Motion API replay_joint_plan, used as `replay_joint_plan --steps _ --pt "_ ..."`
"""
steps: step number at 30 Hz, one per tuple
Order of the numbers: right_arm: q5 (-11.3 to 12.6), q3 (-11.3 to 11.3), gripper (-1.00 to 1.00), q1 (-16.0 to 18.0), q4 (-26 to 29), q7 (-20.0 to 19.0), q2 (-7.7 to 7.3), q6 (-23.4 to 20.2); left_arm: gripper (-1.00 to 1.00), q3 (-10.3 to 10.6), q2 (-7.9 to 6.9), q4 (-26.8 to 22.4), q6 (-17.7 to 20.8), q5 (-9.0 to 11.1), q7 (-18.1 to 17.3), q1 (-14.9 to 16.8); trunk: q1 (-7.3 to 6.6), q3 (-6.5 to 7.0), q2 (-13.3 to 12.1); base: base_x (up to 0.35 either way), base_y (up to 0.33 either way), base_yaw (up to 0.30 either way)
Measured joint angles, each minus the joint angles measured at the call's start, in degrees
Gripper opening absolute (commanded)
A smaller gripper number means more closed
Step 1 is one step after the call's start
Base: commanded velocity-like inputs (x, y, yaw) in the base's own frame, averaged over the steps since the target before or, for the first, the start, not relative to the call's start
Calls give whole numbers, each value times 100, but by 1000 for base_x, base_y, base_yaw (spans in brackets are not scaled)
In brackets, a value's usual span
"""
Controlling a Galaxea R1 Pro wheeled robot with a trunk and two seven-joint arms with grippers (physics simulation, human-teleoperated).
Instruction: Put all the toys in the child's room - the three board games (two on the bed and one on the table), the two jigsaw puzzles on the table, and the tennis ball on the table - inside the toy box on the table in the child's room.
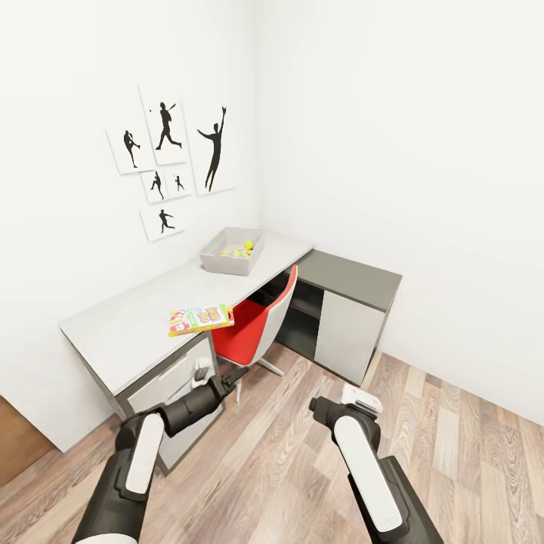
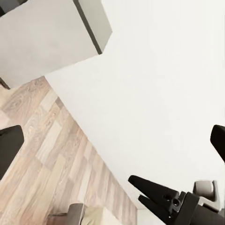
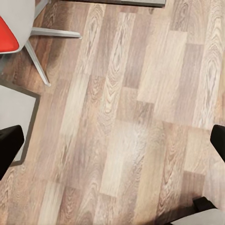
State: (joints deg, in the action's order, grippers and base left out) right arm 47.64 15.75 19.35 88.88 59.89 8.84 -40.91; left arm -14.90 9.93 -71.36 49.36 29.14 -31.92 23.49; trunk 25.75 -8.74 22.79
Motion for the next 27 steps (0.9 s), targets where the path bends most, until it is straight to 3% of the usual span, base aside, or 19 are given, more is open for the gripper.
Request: replay_joint_plan --steps 3,5,9,15,18,20,26,27 --pt "-9 -3 100 0 -9 5 -15 9 100 29 0 185 -481 623 520 0 0 0 0 0 0 0" --pt "-16 -2 100 0 -35 6 -21 15 100 95 0 277 -870 898 775 0 0 0 0 0 0 0" --pt "-20 -2 100 0 -127 7 -49 21 100 279 0 375 -1445 1150 1032 0 0 0 0 0 0 0" --pt "-40 3 100 0 -236 6 -71 22 100 586 0 454 -2177 1229 1134 1 0 0 0 0 0 0" --pt "-46 1 100 0 -249 7 -73 22 100 718 0 477 -2347 1275 1292 1 0 0 0 0 0 0" --pt "-47 1 100 0 -252 7 -74 22 100 751 -1 493 -2411 1432 1439 1 0 0 0 0 0 0" --pt "-49 3 100 0 -254 13 -74 22 100 815 -1 951 -2903 2493 1662 1 0 0 0 0 0 0" --pt "-48 3 100 0 -255 12 -74 26 100 818 -1 1002 -2951 2560 1668 1 0 0 0 0 0 0"
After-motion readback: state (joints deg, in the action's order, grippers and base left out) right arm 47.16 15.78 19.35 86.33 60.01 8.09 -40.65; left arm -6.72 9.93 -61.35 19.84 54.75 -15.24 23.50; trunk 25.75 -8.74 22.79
